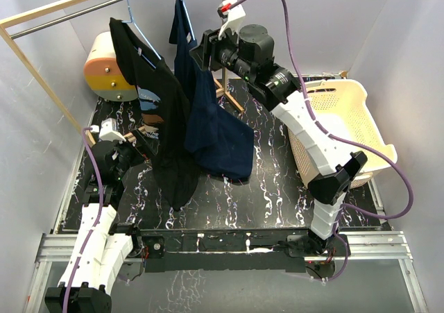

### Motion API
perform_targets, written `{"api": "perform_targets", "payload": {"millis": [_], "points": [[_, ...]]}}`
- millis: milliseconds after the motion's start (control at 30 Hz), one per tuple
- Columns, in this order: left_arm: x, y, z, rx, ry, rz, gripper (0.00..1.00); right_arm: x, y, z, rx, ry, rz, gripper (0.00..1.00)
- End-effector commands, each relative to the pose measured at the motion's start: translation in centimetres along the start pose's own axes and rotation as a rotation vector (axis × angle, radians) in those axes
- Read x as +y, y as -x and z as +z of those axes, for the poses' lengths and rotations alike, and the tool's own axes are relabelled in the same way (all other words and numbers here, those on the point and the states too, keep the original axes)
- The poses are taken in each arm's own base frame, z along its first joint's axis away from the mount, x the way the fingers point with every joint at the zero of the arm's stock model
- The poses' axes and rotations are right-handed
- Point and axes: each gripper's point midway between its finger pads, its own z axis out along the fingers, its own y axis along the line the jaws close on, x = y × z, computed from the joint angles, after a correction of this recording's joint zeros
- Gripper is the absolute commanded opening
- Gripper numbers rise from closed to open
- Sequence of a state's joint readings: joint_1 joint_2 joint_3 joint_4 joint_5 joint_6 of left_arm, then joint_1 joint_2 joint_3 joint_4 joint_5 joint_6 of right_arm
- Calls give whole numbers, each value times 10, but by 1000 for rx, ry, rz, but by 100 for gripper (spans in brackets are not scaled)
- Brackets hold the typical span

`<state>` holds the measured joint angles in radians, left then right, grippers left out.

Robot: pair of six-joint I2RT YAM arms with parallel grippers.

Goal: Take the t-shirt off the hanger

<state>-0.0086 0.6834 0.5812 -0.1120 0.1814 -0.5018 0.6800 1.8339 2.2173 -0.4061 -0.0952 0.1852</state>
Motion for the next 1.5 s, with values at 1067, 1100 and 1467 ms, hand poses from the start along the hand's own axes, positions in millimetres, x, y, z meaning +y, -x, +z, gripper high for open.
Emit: {"api": "perform_targets", "payload": {"millis": [1067,1100,1467], "points": [[-25,17,-12,-69,-122,24,63,-54,48,0,-257,-240,-82,8],[-27,18,-13,-75,-129,26,58,-54,53,-3,-283,-239,-81,8],[-40,28,-21,-101,-183,49,97,-52,108,-37,-514,-219,-30,8]]}}
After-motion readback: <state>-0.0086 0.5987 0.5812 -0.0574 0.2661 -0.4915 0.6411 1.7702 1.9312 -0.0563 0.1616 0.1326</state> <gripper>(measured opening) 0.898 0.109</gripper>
